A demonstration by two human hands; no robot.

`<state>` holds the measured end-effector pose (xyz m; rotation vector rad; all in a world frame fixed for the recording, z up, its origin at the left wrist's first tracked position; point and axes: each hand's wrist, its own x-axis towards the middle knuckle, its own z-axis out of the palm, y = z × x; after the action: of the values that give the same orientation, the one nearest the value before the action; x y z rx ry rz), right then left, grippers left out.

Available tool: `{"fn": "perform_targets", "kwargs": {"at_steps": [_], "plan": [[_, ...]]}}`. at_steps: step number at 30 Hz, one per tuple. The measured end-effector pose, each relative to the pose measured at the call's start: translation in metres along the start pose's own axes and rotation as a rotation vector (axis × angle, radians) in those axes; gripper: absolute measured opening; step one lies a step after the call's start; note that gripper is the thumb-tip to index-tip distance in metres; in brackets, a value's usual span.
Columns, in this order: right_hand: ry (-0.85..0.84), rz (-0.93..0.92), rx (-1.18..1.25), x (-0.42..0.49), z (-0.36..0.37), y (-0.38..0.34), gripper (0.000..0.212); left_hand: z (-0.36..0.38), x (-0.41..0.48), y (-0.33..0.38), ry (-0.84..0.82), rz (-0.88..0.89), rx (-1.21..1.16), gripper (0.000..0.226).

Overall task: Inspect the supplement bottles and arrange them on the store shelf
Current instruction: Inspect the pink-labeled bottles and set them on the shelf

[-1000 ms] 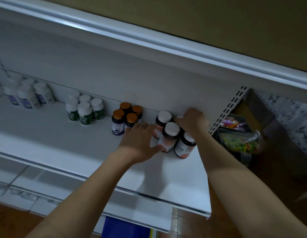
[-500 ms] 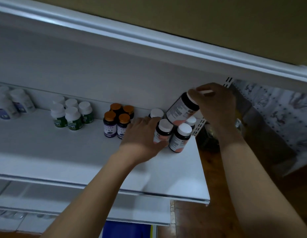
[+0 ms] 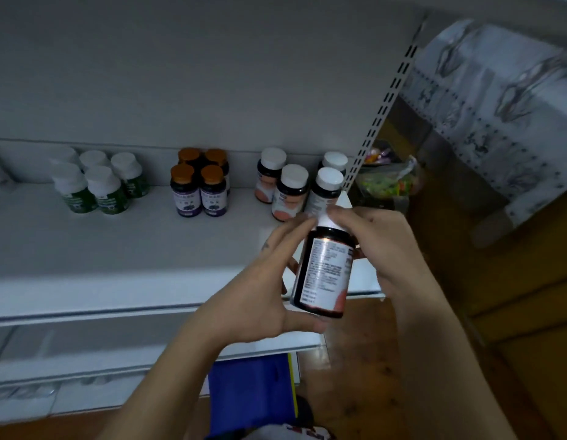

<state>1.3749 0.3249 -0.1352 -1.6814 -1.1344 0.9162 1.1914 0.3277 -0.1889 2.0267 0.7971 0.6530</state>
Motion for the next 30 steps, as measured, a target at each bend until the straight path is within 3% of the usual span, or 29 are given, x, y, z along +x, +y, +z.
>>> {"fn": "perform_targets", "kwargs": {"at_steps": [7,12,16,30], "plan": [[-0.045,0.088,0.109,-0.034,0.027,0.019,0.036,-0.003,-0.027,0.000,0.009,0.056,0.017,0.128],[-0.319,0.205,0.532,-0.057,0.044,0.038,0.041,-0.012,-0.046,-0.009,0.183,0.038,0.033,0.127],[-0.531,0.236,0.701,-0.072,0.058,0.051,0.054,-0.018,-0.058,-0.013,0.226,0.039,0.075,0.126],[-0.519,0.046,0.560,-0.075,0.072,0.044,0.060,-0.030,-0.077,-0.018,0.321,0.068,0.154,0.125]]}}
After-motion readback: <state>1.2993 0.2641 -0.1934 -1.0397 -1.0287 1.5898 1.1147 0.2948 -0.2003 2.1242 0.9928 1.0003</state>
